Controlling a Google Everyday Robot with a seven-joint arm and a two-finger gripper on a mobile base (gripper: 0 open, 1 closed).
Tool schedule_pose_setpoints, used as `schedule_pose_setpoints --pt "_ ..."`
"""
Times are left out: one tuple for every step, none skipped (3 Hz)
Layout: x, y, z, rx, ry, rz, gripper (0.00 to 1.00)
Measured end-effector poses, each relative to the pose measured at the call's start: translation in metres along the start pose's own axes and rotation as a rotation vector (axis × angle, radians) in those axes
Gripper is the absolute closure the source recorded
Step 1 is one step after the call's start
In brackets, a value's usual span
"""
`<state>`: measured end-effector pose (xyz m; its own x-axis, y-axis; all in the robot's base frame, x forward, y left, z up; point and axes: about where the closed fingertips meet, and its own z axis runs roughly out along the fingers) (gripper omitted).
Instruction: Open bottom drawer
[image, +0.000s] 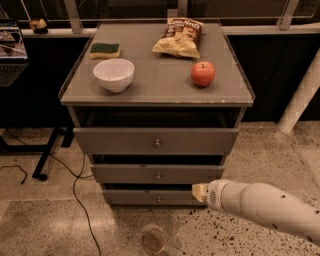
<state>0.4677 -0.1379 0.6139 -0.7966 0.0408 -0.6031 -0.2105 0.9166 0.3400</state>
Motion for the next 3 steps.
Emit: schedule_pose_setpoints --pt "0.002 -0.007 0.013 -0.036 -0.051 0.002 1.00" --pt "0.016 -0.033 0.029 -0.095 -0.088 0.009 1.00" --pt "0.038 -0.058 0.048 -0.158 -0.093 0.052 1.00"
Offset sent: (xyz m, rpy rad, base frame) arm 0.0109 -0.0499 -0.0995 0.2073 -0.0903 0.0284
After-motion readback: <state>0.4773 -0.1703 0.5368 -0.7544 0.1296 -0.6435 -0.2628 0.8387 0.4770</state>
